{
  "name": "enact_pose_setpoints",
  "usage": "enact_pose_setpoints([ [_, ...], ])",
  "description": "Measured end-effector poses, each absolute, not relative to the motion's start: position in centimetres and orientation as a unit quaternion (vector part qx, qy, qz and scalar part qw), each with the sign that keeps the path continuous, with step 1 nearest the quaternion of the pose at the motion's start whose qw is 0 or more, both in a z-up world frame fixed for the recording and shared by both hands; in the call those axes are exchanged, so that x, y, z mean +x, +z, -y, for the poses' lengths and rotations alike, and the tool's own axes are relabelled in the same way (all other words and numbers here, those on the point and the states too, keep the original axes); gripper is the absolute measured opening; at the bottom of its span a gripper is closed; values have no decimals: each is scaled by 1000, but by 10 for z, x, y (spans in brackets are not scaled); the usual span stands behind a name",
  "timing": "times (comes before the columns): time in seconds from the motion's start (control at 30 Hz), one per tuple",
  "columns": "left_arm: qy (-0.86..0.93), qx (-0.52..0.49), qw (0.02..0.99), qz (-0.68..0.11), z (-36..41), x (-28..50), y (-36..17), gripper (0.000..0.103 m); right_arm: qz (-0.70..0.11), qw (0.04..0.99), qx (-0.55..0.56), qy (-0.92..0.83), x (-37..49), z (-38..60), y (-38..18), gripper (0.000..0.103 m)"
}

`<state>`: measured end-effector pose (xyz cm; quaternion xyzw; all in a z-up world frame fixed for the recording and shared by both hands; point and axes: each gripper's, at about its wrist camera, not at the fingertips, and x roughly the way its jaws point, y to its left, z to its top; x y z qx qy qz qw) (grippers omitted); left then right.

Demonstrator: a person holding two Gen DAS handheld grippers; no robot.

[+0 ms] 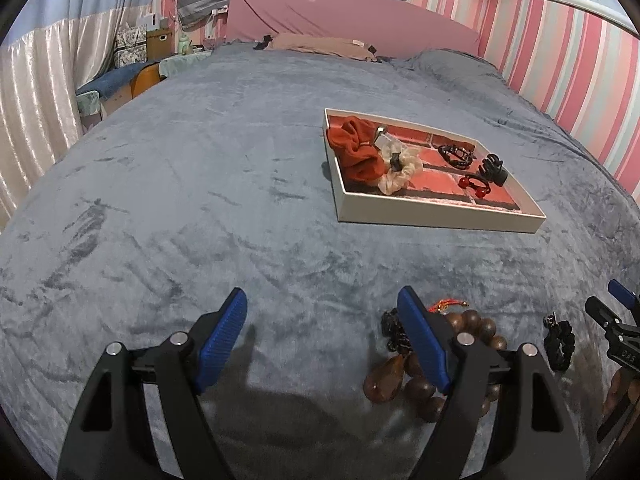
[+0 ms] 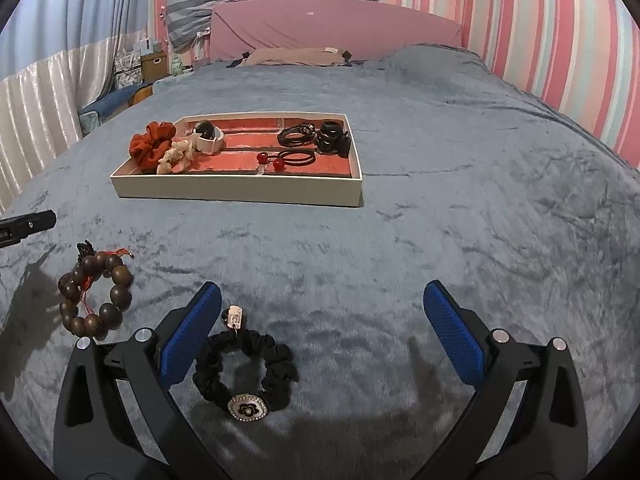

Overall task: Organize jewelry
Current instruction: 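Withdraw both tools from the tray toward the wooden bead bracelet, then grasp the brown wooden bead bracelet with the left tool while the right tool grasps the black charm scrunchie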

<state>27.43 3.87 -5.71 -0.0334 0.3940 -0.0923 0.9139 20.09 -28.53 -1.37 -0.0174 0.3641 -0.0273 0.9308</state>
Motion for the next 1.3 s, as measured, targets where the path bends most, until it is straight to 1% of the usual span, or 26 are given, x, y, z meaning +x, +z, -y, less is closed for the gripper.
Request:
enact_pose_setpoints([
  [0.27,-97,-36,911,-399,-33,266,-60,76,-367,930,-14,-28,191,289,-20,98],
  [0.47,-117,-33,907,-404,-14,247,-69,76,-373,928,-5,-26,189,295,-26,98],
  [0.7,-127,-26,900,-416,6,232,-83,76,-372,928,-2,-23,187,298,-29,93],
  [0.9,-128,-31,898,-420,9,232,-86,75,-377,926,5,-16,186,298,-34,92],
  [0.97,-128,-34,897,-422,7,233,-86,66,-378,926,4,-14,185,297,-34,91],
  [1.0,-132,-37,893,-428,6,234,-88,58,-378,926,4,-14,185,297,-35,91],
  [1.03,-134,-38,890,-434,6,236,-90,55,-378,926,4,-13,185,297,-35,90],
  [1.17,-125,-28,891,-436,9,236,-93,53,-378,926,6,-13,185,297,-36,89],
  [1.23,-127,-28,890,-437,9,237,-94,44,-379,925,7,-11,186,296,-37,88],
  [1.3,-128,-28,890,-437,9,237,-94,38,-381,924,8,-9,186,296,-38,86],
])
